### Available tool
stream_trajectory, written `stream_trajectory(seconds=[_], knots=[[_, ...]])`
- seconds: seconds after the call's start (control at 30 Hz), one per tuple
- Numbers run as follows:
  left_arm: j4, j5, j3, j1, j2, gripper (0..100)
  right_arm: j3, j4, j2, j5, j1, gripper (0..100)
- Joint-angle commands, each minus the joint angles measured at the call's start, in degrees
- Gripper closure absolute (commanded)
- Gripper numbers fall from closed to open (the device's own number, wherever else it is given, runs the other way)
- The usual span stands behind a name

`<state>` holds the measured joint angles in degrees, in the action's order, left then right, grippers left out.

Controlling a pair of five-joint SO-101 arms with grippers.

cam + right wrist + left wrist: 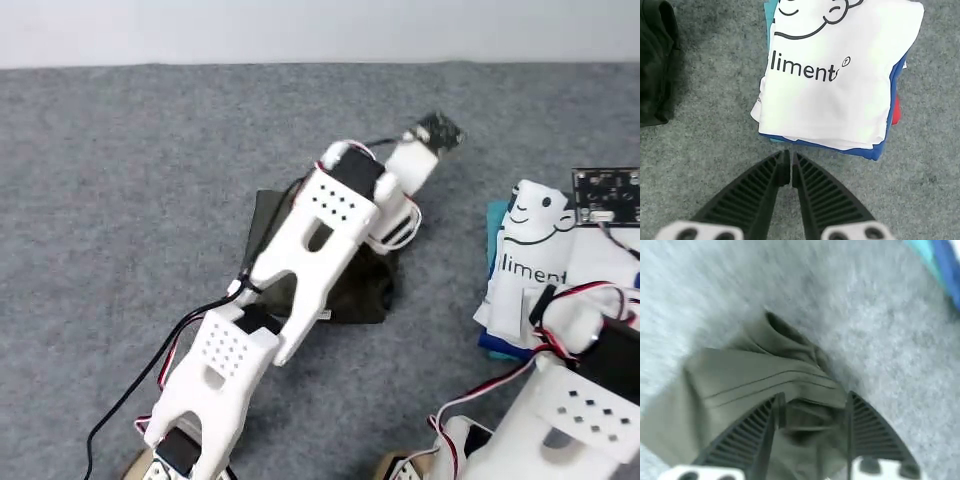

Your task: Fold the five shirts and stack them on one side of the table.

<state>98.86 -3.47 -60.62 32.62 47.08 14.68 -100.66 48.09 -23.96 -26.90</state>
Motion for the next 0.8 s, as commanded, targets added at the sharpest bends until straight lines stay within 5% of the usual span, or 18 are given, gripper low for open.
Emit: stream_trajectory(seconds=[0.0, 0.23, 0.5, 0.77], knots=[[1.76, -0.70, -3.82, -1.41, -4.48, 79, -0.18, -2.24, 0.92, 0.00, -0.48, 96.9], [1.76, -2.73, 5.05, -8.26, -13.19, 100, -0.18, -2.24, 0.92, 0.00, -0.48, 96.9], [-0.62, -4.31, 22.29, -13.54, -17.58, 100, -0.18, -2.24, 0.92, 0.00, -0.48, 96.9], [-10.55, -4.31, 20.53, -9.76, -8.62, 100, -0.09, -2.24, 0.48, 0.00, -0.48, 96.9]])
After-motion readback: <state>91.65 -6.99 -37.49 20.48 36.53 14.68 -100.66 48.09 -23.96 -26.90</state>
